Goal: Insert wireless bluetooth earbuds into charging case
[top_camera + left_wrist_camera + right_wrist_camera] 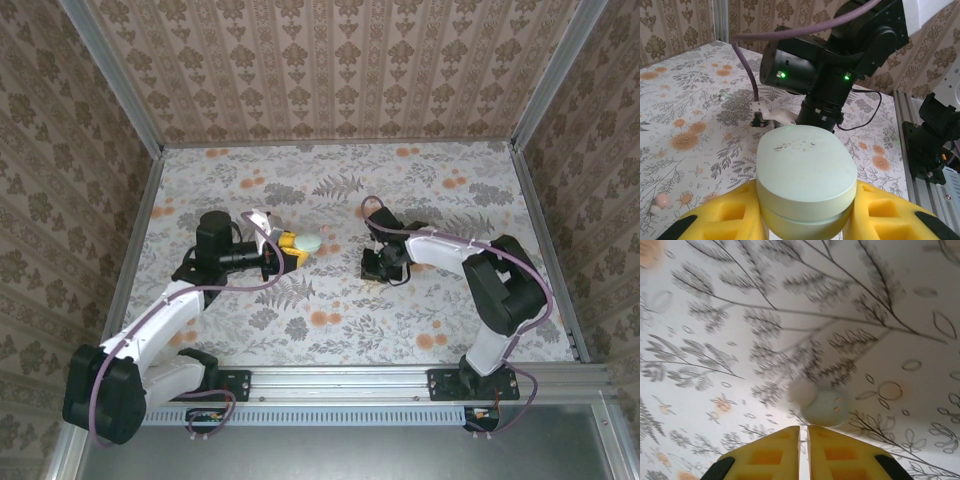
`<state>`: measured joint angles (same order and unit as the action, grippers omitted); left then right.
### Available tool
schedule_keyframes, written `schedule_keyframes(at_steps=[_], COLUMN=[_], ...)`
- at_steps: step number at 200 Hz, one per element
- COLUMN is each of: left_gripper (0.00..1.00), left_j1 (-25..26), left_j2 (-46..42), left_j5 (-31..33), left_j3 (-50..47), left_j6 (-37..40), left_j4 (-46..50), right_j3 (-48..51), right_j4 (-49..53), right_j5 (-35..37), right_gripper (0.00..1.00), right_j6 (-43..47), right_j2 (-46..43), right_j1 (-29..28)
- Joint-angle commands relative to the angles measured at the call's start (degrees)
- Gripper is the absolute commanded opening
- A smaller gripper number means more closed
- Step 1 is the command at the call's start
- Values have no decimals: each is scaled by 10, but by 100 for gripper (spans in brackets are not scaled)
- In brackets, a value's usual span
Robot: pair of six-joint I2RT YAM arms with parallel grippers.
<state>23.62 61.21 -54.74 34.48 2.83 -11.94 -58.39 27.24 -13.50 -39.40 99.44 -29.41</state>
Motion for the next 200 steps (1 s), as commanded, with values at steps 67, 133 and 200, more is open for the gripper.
schedule_keyframes(at_steps=[67,133,200], left_gripper=[2,2,2], left_j1=[4,4,4], left_j2=[-4,6,40], left_j5=[1,4,-13], left_j3=[-1,9,26], left_j6=[25,34,34], left_j4=[16,23,10], right_j3=[-132,-157,-55], right_j4=[104,123,86], right_j5=[23,35,87], right_gripper=[12,11,26], right_j6=[74,85,-51], right_j2=[109,79,-48], right_j1=[6,7,21])
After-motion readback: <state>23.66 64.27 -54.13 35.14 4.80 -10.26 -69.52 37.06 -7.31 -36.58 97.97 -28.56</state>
